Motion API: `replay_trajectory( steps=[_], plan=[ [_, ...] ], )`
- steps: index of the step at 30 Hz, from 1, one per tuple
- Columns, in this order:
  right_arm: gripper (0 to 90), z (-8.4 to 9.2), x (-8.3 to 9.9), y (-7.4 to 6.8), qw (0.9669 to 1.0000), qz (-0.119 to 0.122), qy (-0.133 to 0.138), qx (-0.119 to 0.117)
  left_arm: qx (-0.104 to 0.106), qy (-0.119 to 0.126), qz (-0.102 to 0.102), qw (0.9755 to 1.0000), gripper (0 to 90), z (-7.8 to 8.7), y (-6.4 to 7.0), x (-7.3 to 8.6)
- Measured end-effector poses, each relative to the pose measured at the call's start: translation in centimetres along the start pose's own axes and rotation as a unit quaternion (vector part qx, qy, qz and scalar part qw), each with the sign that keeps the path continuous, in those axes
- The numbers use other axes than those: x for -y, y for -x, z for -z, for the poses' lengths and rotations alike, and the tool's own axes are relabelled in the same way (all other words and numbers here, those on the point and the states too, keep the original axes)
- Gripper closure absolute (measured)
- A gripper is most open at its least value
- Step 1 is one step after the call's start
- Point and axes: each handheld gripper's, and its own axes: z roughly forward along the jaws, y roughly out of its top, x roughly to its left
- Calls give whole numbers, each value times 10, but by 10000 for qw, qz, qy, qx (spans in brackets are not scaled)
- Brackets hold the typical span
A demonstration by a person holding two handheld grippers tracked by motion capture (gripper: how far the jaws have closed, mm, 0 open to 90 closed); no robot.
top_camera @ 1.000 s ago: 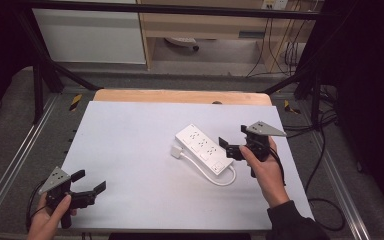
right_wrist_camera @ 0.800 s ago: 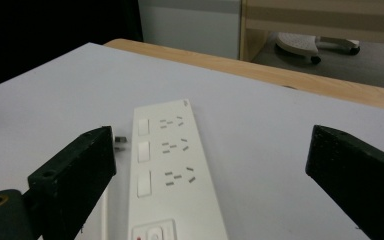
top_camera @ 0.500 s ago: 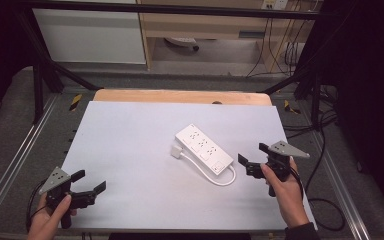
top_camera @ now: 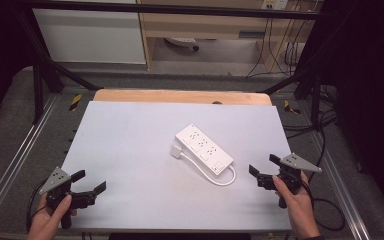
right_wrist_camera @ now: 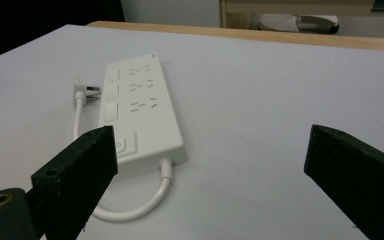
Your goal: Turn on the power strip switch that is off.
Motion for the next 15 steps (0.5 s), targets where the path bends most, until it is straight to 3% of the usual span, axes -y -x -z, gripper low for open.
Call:
replay_trajectory(
  steps=[6, 15],
  plan=[
    [63, 0, 13, 5, 9999, -41, -140, 55, 10, -4, -5, 10000, 60, 0, 0, 0],
    [50, -9, 27, -3, 9991, 126, -407, -14, 19, 14, -36, 10000, 61, 0, 1, 0]
  ],
)
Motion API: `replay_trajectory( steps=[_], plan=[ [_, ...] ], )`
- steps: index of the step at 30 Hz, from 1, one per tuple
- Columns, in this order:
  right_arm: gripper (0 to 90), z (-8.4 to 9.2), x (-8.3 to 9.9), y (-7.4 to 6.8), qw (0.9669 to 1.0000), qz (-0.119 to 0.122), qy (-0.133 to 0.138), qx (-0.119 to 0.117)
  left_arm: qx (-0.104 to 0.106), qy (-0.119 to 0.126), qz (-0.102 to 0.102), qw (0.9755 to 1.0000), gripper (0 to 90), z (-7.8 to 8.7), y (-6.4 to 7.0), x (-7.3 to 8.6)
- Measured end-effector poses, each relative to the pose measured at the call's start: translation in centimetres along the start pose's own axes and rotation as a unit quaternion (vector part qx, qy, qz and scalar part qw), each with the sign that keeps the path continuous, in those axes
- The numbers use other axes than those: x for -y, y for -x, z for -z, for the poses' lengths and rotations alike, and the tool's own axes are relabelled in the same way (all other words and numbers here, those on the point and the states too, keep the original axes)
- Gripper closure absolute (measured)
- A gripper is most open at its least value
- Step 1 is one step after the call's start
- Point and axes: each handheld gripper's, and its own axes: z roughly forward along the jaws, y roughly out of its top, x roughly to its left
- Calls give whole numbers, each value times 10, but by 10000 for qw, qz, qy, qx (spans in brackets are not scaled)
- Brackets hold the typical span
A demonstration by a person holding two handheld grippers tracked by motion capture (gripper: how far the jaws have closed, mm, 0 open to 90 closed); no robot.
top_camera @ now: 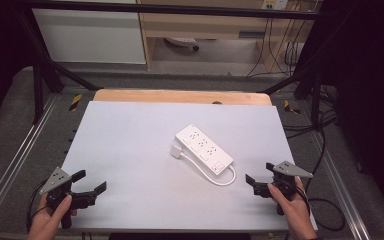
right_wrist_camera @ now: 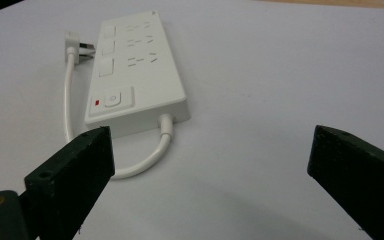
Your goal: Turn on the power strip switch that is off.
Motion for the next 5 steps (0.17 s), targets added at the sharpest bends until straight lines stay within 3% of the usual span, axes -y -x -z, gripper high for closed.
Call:
replay_trajectory(
  steps=[5],
  plan=[
    [50, -13, 3, -4, 9996, 122, -257, -2, 16, -8, -6, 10000, 60, -1, 1, 0]
  ],
)
